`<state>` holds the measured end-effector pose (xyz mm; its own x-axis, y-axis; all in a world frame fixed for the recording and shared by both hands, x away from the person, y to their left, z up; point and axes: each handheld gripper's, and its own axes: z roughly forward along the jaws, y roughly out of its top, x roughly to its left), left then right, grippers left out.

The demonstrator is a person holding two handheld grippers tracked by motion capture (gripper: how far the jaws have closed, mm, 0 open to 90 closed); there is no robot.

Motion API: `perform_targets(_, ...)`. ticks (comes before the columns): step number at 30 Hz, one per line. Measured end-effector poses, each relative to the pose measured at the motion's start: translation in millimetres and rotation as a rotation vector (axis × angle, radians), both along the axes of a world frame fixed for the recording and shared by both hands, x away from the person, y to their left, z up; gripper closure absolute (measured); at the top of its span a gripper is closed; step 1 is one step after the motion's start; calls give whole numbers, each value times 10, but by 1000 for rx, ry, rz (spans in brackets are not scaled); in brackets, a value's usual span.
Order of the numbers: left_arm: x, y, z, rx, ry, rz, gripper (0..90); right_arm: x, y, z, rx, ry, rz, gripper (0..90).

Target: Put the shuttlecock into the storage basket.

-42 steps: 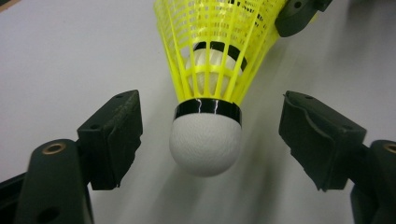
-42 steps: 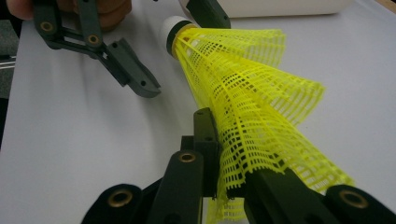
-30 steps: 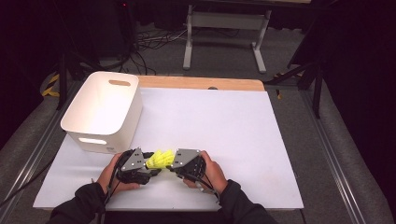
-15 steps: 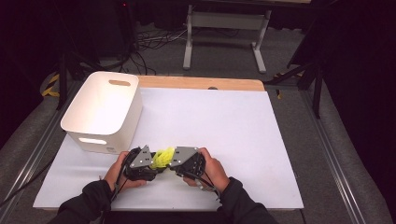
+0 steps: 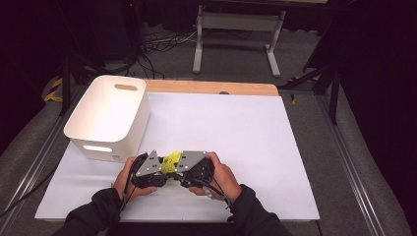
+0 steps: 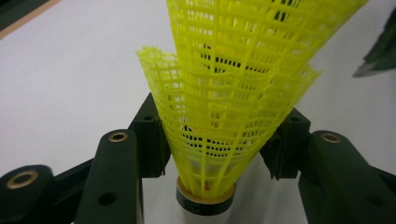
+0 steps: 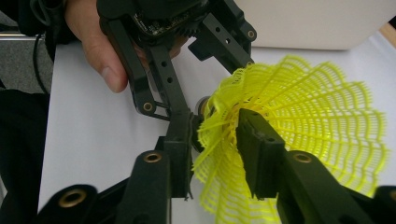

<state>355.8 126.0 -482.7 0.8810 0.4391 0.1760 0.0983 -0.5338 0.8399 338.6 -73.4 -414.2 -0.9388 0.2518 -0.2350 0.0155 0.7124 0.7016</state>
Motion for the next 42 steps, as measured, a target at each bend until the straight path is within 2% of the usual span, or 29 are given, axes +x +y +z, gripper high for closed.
perform_targets(5,-13,8,11,-22,-9,-5,513,-28,1,46,-5,-13,-14,569)
perform_targets(7,-11,8,10,-13,-17,-10,512,-28,4,58,-12,-17,-25,552)
perform_targets(11,-17,3,11,-22,-13,-14,517,-39,14,78,-23,-27,-35,501)
perform_targets(15,-20,15,17,-26,-21,-6,517,-67,-8,131,-12,-47,-46,456)
perform_targets(18,-25,21,23,-28,-24,-4,525,-85,-29,142,-14,-47,-53,432)
perform_targets(22,-36,29,33,-34,-39,-7,527,-90,-66,188,11,-42,-49,434)
perform_targets(25,-33,20,32,-46,-33,-17,520,-108,-48,196,26,-27,-30,498)
perform_targets(26,-30,10,33,-36,-41,-15,512,-113,-34,190,24,-32,-24,551)
perform_targets(30,-31,-51,52,-44,-57,-21,507,-109,3,181,35,-17,-8,673)
perform_targets(32,-31,-74,59,-52,-65,-26,511,-102,7,189,42,-11,-7,674)
perform_targets(36,-29,-57,63,-70,-65,-19,525,-94,-4,212,47,-13,-14,606)
perform_targets(38,-30,-44,67,-87,-66,-15,533,-91,-5,219,33,-14,-16,564)
perform_targets(42,-29,-33,69,-90,-71,-12,544,-107,-18,268,25,-49,-41,474)
